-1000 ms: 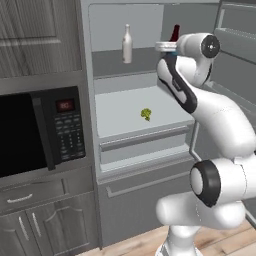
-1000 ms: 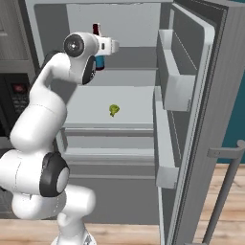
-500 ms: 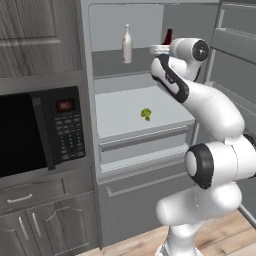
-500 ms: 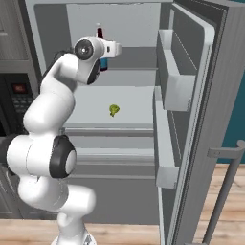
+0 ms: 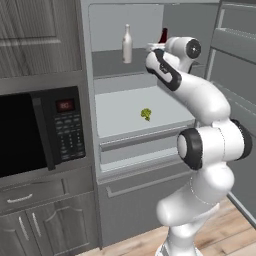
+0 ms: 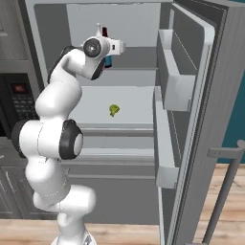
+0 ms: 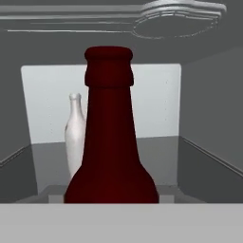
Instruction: Place the liquor and beer on the top shelf of the fridge to keep them out of children's reach, and place the broccoli on lower shelves for easy access.
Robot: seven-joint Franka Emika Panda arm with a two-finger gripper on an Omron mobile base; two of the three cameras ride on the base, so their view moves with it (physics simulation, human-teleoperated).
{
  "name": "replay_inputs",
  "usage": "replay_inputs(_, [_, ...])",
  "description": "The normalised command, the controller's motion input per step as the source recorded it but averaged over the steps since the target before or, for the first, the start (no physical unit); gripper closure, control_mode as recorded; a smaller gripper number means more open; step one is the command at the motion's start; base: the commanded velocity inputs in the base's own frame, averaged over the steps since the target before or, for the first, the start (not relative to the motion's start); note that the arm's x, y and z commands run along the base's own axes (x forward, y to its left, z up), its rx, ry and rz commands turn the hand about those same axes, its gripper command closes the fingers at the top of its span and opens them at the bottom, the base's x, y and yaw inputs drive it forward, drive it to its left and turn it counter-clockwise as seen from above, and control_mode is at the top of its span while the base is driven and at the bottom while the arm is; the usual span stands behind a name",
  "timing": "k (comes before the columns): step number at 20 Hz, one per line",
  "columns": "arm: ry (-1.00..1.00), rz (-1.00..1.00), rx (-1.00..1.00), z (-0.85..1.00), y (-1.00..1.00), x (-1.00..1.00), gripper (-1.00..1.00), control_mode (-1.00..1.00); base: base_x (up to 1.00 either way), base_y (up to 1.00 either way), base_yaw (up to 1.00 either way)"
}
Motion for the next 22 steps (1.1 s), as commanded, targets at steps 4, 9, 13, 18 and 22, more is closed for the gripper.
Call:
replay_inputs(4, [0.00,0.01,0.00,0.00,-0.08,0.53,1.00,-1.00,0.00,0.00,0.00])
replay_inputs(9, [0.00,0.01,0.00,0.00,-0.11,0.52,1.00,-1.00,0.00,0.00,0.00])
replay_inputs(13, [0.00,0.02,0.00,-0.04,-0.08,0.48,1.00,-1.00,0.00,0.00,0.00])
replay_inputs(18, [0.00,0.03,0.00,-0.17,0.00,0.48,1.00,-1.00,0.00,0.00,0.00])
replay_inputs(22, [0.00,0.04,0.00,-0.19,0.00,0.52,1.00,-1.00,0.00,0.00,0.00])
